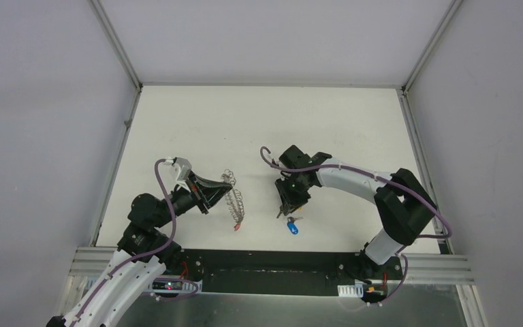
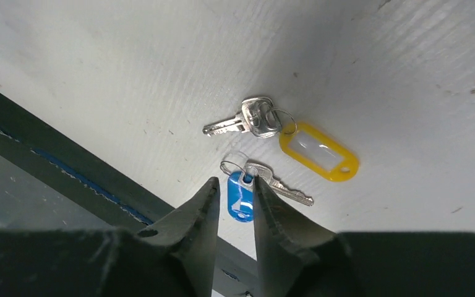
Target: Put the keys on the keyring
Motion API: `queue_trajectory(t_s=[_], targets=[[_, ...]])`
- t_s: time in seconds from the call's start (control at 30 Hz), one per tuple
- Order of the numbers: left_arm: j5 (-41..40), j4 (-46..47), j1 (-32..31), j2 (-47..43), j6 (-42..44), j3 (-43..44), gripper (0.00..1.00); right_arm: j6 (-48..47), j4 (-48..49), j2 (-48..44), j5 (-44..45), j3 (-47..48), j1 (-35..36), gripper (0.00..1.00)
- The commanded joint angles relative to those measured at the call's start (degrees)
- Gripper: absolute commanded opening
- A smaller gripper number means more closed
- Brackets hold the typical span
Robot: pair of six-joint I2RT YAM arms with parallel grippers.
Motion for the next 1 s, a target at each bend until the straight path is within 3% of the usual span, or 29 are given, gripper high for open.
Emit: queue_trajectory(t_s=[0.0,0.13,0.47,0.97], targets=[[-1.1,3.1,-0.6,-0.6,-0.6,0.9,0.0,1.8,3.2,-4.3,3.8,0.4,-1.1,0.31],[-1.0,3.1,-0.6,-0.7,-1.1,0.7,0.0,2.6,3.9,-2.8,2.5,1.4,-3.1,0.37],[-1.1,3.1,-0.6,-0.6,-1.9,0.3,0.0,2.3,3.6,-0.7,1.4,2.2,-3.5,0.38],[-1.2,2.5,-0.6,-0.9,-2.8,0.2,0.0,-1.4,3.9,6.0,3.1,7.2,-3.6,0.32]])
